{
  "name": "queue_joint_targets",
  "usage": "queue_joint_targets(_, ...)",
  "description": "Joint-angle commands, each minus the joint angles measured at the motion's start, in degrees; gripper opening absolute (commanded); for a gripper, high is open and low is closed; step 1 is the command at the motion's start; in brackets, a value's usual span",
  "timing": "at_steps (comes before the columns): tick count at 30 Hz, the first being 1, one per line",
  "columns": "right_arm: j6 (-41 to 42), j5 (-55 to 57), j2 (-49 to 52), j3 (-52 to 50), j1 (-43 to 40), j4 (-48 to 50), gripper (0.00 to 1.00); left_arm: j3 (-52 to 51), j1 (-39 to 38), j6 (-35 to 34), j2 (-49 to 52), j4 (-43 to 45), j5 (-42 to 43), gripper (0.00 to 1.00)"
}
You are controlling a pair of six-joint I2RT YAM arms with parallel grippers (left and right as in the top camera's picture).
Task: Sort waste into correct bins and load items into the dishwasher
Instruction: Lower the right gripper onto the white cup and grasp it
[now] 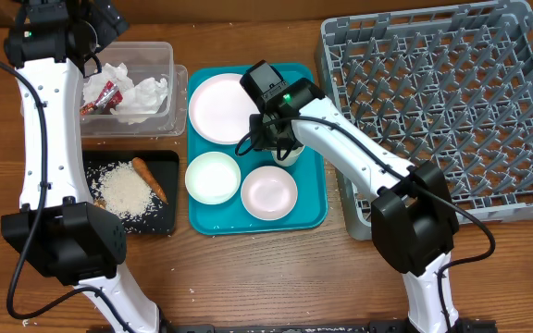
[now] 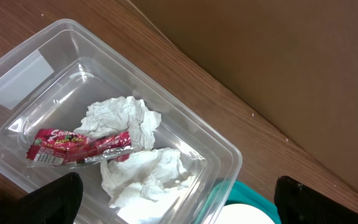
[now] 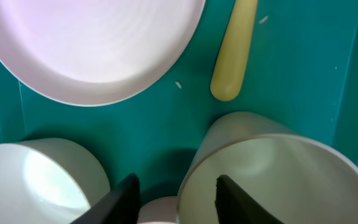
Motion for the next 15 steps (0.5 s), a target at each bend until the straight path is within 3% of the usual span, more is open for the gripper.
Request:
queue_joint_targets(1,0.3,1.0,1.7,0.1,0.3,0.3,0.38,0.7,-0.1,-0.8,-1.0,0.1,0.1,1.00)
queue_joint_targets(5,0.7,0.6,2.9,0.1,0.3,-0.1,0.37,0.7,-0.1,-0.8,-1.0,0.1,0.1,1.00)
queue_joint_targets(15,0.6,0.6,2.6,4.6,0.3,-3.8,0.15,0.7,-0.1,-0.8,-1.0,0.1,0.1,1.00)
